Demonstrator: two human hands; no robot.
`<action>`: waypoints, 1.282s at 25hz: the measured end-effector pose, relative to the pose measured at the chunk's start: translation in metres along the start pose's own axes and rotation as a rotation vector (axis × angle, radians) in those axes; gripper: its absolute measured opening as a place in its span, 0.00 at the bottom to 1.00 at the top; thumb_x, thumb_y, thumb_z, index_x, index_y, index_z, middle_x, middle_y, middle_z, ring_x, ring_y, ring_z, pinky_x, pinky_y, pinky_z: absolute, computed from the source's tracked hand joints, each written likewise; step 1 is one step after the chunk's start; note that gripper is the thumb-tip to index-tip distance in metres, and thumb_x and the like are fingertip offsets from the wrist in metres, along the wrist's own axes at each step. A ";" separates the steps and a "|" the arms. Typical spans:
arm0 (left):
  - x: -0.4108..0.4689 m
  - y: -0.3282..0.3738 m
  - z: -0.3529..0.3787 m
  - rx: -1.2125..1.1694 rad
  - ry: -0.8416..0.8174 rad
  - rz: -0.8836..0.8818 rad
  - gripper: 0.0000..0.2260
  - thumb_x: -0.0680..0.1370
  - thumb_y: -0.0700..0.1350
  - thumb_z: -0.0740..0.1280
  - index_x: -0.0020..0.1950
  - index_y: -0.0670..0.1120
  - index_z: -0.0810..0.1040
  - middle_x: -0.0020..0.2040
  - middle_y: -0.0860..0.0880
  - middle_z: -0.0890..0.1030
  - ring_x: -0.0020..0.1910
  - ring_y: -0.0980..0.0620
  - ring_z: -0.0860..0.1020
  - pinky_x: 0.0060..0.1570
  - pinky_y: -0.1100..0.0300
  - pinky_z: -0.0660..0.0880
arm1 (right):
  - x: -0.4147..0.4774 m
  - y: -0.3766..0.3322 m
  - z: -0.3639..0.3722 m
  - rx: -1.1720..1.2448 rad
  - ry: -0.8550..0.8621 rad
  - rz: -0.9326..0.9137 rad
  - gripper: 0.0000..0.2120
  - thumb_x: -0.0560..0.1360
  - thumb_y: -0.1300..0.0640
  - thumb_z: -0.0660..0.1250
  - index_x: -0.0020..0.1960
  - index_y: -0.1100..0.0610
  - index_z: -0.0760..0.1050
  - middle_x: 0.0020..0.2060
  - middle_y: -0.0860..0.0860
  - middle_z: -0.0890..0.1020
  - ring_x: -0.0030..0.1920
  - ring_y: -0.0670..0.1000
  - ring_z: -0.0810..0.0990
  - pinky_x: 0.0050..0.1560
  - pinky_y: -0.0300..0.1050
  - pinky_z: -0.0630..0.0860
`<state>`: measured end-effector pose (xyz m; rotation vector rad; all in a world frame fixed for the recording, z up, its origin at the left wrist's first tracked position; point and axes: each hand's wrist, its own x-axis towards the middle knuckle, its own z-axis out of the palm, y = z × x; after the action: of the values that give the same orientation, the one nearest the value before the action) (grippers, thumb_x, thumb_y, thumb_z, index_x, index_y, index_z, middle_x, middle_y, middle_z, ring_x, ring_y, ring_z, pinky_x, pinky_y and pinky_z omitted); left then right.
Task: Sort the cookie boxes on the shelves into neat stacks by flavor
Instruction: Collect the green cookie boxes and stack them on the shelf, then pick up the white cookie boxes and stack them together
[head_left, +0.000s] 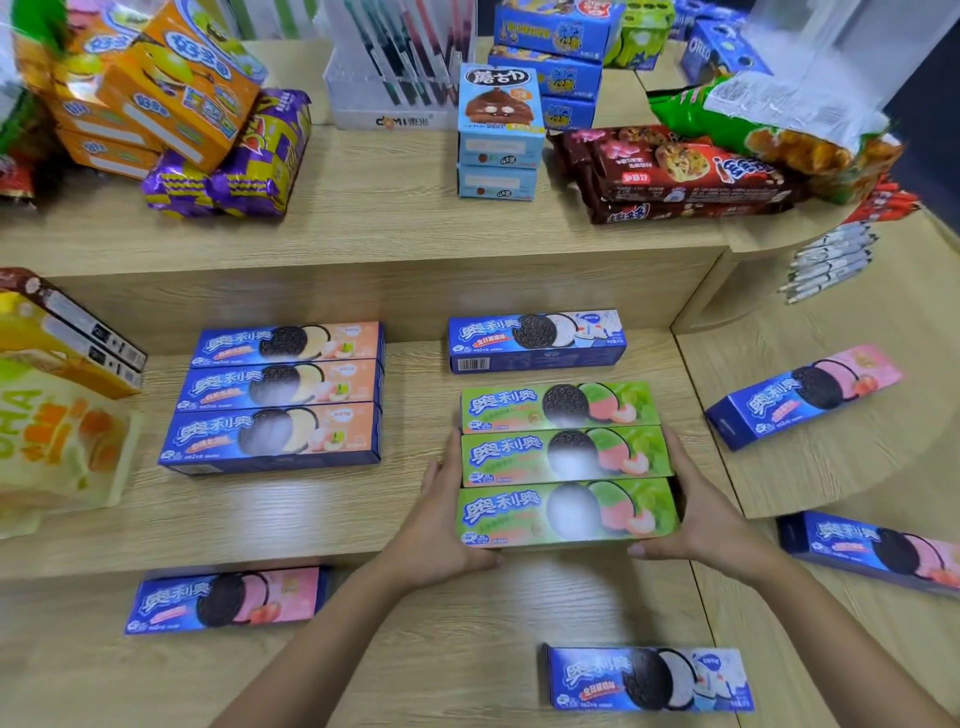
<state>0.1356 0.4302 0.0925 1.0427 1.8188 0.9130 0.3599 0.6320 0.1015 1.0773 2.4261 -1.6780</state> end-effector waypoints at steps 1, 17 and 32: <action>-0.001 -0.002 -0.002 -0.059 0.016 -0.011 0.61 0.59 0.45 0.78 0.71 0.64 0.32 0.72 0.69 0.53 0.76 0.53 0.50 0.74 0.46 0.51 | 0.005 -0.004 0.000 -0.002 -0.023 -0.010 0.66 0.48 0.49 0.82 0.73 0.41 0.42 0.69 0.37 0.64 0.66 0.35 0.65 0.62 0.25 0.64; 0.062 0.053 -0.083 -0.118 0.383 -0.071 0.39 0.67 0.63 0.67 0.73 0.50 0.59 0.74 0.50 0.63 0.70 0.54 0.64 0.69 0.55 0.62 | 0.079 -0.055 -0.057 0.267 0.381 0.020 0.37 0.64 0.52 0.76 0.69 0.54 0.63 0.65 0.53 0.71 0.65 0.52 0.71 0.63 0.47 0.68; 0.116 0.055 -0.070 -0.136 0.586 -0.134 0.28 0.66 0.39 0.77 0.63 0.42 0.72 0.58 0.44 0.81 0.54 0.49 0.80 0.56 0.49 0.77 | 0.121 -0.086 -0.031 0.114 0.570 -0.132 0.18 0.67 0.62 0.72 0.55 0.56 0.75 0.47 0.51 0.81 0.43 0.42 0.78 0.46 0.36 0.75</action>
<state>0.0526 0.5432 0.1331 0.5891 2.2260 1.3341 0.2335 0.7051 0.1412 1.6397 2.8001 -1.7547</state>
